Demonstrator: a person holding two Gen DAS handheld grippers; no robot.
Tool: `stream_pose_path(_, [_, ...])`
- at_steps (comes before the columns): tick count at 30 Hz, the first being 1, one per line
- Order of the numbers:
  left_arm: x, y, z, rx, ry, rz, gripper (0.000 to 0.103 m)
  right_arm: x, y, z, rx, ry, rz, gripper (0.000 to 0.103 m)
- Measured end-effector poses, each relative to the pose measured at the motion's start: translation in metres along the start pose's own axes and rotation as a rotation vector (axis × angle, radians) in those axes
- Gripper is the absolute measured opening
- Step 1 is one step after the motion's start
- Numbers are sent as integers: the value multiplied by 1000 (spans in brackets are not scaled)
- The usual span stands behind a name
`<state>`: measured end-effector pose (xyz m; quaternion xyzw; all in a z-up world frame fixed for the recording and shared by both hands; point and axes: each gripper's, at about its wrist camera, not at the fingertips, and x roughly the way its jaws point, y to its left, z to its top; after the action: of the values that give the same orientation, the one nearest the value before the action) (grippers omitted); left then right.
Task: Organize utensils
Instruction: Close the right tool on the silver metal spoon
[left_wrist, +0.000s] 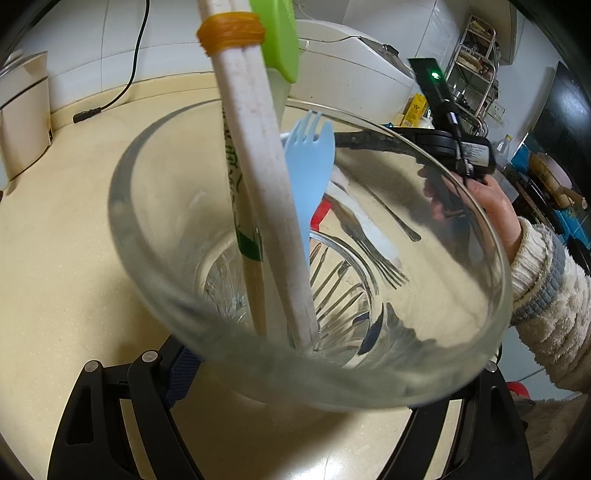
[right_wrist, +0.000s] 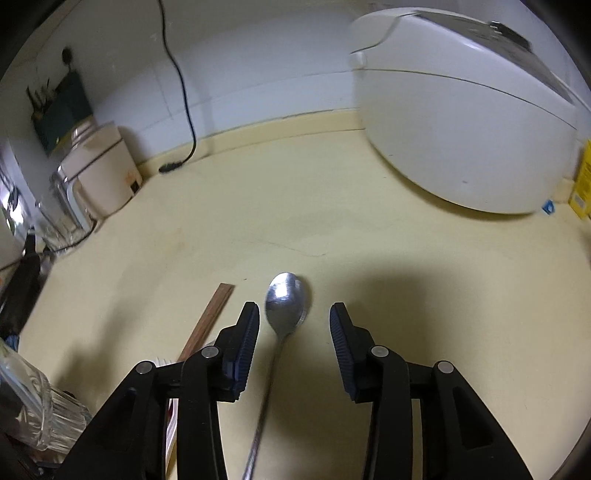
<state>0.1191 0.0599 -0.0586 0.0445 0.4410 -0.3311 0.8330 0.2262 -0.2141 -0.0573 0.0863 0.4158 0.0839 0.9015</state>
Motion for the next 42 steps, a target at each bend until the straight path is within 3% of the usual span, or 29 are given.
stream_pose_path(9, [-1, 1, 0, -4, -1, -5, 87, 22, 22, 12, -101, 35, -78, 41])
stream_pose_path(15, [-1, 1, 0, -4, -1, -5, 87, 35, 20, 16, -93, 86, -101, 41])
stream_pose_path(23, [-1, 0, 0, 1, 1, 5, 87, 41, 28, 18, -141, 92, -140, 41])
stream_pose_path(28, [-2, 0, -1, 3, 2, 9, 87, 39, 25, 18, -136, 92, -114, 41])
stream_pose_path(32, [-2, 0, -1, 3, 2, 10, 87, 35, 22, 16, -142, 90, -103, 30])
stream_pose_path(42, [-2, 0, -1, 0, 2, 6, 87, 6, 10, -10, -117, 93, 26, 30])
